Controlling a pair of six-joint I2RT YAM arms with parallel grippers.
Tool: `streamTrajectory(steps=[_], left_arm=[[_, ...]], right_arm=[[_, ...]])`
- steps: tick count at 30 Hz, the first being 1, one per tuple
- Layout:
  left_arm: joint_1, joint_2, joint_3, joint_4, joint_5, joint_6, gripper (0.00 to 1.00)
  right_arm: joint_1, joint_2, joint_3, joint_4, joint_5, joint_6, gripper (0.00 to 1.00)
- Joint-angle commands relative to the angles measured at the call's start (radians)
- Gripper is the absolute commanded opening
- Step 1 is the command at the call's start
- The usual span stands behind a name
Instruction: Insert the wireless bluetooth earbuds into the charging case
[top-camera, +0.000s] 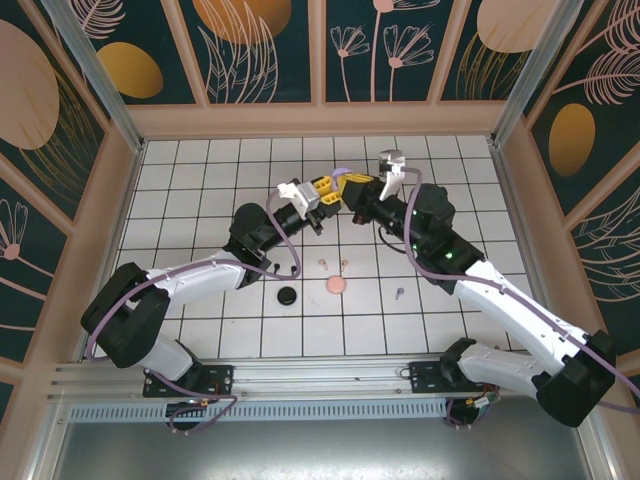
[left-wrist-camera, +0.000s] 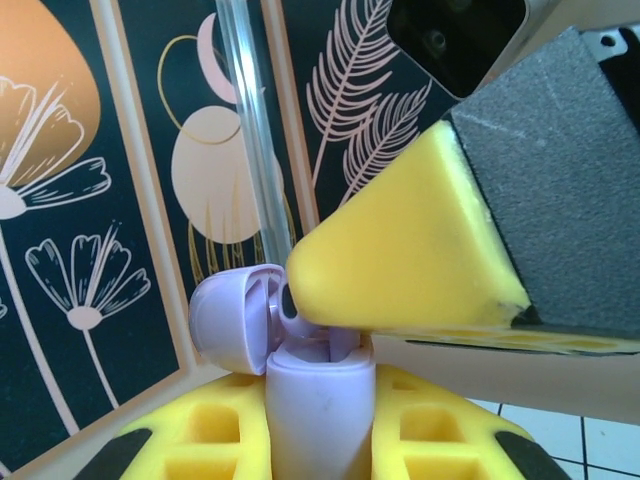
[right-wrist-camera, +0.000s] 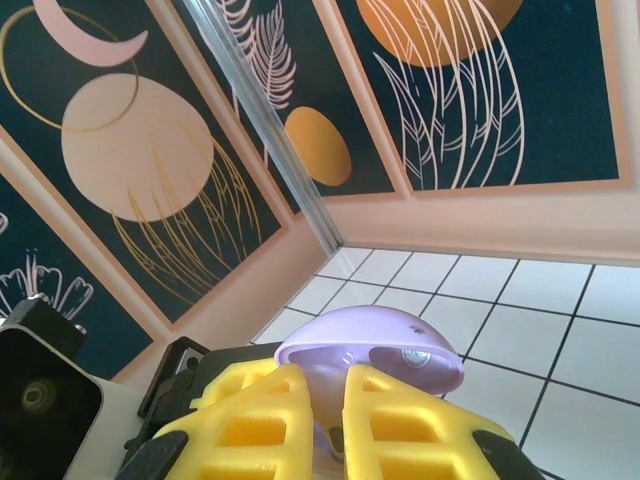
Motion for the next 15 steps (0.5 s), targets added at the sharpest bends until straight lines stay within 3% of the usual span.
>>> streamTrajectory(steps=[1, 4, 11, 15], left_arm=[[-0.01, -0.014, 0.039, 0.045, 0.03, 0.007, 0.0], [-0.01, -0.011, 0.033, 0.047, 0.027, 0.003, 0.0], [-0.01, -0.003, 0.011, 0.071, 0.0, -0.015, 0.0], [-0.01, 0.005, -0.019, 0.132, -0.03, -0.042, 0.0]], right_arm=[[0.033, 0.054, 0.062, -0.134, -0.048, -0.069, 0.11], [0.036, 0.064, 0.088, -0.141, -0.036, -0.065, 0.17], [0.034, 0.017, 0.193, -0.218, 0.078, -0.007, 0.57], [0.03, -0.044, 0.25, -0.321, 0.168, 0.049, 0.66]])
